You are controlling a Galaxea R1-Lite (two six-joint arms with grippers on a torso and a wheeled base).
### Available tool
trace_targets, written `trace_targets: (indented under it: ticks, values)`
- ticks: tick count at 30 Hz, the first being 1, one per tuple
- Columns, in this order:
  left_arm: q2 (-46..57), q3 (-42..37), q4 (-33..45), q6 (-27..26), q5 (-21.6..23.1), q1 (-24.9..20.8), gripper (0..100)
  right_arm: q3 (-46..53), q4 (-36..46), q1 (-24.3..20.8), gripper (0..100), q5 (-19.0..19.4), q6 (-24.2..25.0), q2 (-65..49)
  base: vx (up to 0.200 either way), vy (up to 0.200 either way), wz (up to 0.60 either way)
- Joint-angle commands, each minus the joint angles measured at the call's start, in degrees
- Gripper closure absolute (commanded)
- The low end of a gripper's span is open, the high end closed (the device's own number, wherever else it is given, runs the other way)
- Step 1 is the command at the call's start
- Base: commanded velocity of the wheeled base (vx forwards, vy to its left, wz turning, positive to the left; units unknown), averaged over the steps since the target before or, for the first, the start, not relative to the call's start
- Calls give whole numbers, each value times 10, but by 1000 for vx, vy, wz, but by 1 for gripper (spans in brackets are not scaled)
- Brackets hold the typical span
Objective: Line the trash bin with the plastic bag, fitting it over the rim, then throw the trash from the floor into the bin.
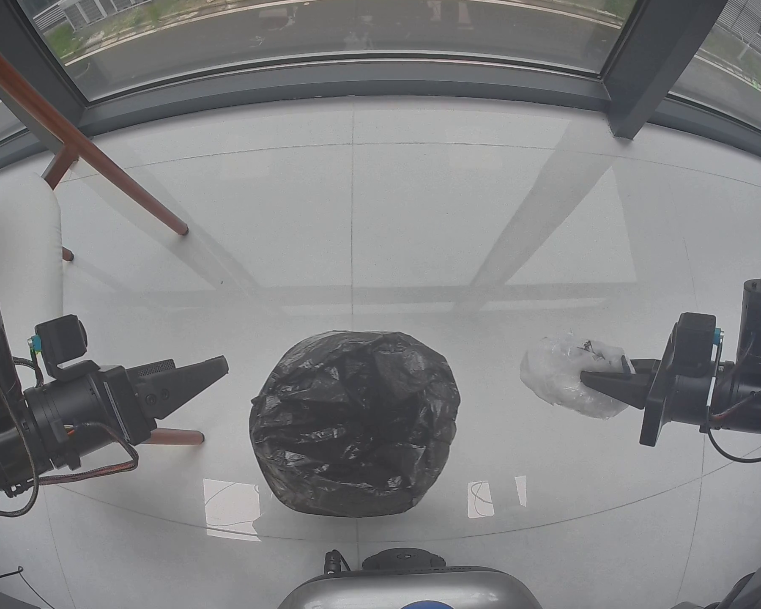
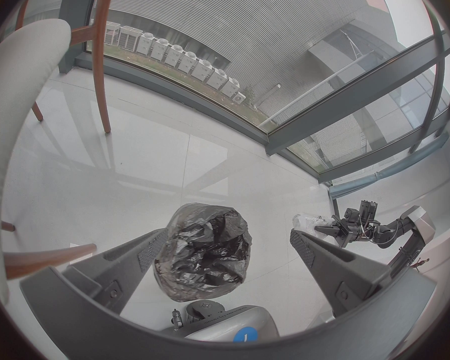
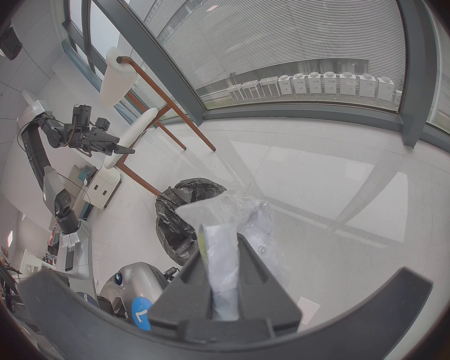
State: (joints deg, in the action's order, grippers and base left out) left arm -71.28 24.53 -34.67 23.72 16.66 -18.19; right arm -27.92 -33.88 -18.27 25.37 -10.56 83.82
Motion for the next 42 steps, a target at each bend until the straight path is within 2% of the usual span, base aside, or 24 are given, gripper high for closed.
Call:
trace_targets:
  ticks: [1, 19, 21, 26, 33, 42]
  values:
    - [-1, 0, 0, 0, 0, 0, 0, 0, 0, -1, 100, 0, -1, 1, 0, 200, 0]
    - [12, 3, -1, 0, 3, 0, 0, -1, 0, -30, 100, -12, 0, 3, 0, 200, 0]
    - [20, 3, -1, 1, 5, -1, 0, -1, 0, -32, 100, -12, 0, 3, 0, 0, 0]
    - [46, 4, -1, 12, 11, -36, 0, 0, 0, -38, 100, -13, 0, 4, 0, 0, 0]
    - [119, 28, 4, 87, 16, -122, 0, 1, 0, -43, 100, -13, -1, 6, 0, 0, 0]
    - [144, 35, 3, 139, 18, -133, 0, 6, 0, -57, 100, -14, 0, 9, 0, 0, 0]
